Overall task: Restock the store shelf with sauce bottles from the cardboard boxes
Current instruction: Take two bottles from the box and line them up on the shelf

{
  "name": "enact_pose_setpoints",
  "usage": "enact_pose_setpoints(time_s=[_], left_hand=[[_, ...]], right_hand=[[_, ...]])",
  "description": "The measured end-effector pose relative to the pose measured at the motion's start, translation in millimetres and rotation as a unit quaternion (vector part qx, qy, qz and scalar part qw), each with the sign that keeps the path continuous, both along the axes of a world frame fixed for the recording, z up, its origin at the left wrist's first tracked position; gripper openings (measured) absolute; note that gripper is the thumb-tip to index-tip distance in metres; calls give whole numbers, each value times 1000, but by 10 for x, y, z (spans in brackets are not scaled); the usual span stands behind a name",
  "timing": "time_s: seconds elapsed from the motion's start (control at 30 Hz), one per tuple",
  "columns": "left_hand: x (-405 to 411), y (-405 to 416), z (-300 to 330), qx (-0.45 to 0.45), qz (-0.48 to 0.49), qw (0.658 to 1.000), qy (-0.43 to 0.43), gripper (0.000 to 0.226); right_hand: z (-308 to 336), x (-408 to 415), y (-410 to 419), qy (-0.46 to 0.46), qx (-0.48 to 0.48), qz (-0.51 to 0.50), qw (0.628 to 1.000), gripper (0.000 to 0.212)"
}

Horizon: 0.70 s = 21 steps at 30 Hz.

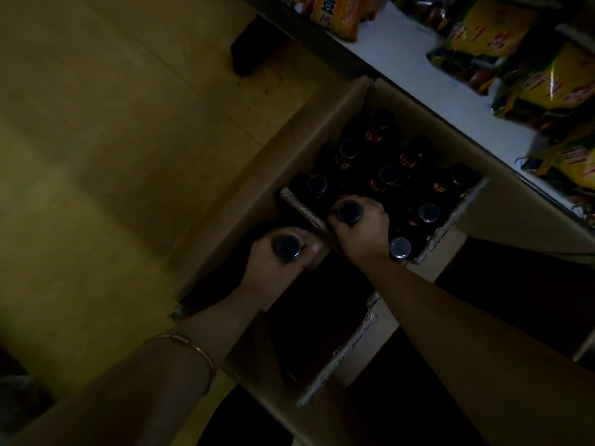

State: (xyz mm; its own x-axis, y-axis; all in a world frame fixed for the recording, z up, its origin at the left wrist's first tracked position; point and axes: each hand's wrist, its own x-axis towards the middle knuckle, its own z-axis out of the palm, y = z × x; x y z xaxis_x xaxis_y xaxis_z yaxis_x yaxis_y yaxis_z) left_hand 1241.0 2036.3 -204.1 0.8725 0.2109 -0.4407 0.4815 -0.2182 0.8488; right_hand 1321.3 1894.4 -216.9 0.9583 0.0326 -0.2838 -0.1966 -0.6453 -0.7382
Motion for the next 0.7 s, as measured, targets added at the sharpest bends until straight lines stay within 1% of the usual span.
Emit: enact_pose_setpoints(time_s=[0.07,0.13,0.17,0.27,0.37,0.5,0.53,0.6,0.7], left_hand=[[-95,23,202,0,-5,1000,11,18],[-187,15,472,-10,-5,1000,19,14],[-218,-6,634,-23,5,1000,18,17],[-260,-106,1185,-74,31,997,-18,22],[-202,-188,1833,-40,7,997,-69,44],[0,-313,2762,42,-64,987,-142,58],[41,-362,3008,53,-77,982,-163,57],[78,-433,3479,57,-81,975,-197,46],[61,-511,4134,41,-74,973,-214,30]], right_hand=[[241,-15,-35,-8,21,-22,1000,20],[625,12,-78,-12,27,-14,999,17],[855,34,-103,-14,33,-9,999,15],[1583,86,-196,-16,64,-14,998,15],[2334,125,-328,-41,79,-26,996,21],[3332,69,-507,-108,96,-26,989,29],[3566,28,-549,-115,108,-34,987,29],[4040,-91,-649,-122,127,-47,983,25],[4748,-271,-874,-160,149,-48,975,25]])
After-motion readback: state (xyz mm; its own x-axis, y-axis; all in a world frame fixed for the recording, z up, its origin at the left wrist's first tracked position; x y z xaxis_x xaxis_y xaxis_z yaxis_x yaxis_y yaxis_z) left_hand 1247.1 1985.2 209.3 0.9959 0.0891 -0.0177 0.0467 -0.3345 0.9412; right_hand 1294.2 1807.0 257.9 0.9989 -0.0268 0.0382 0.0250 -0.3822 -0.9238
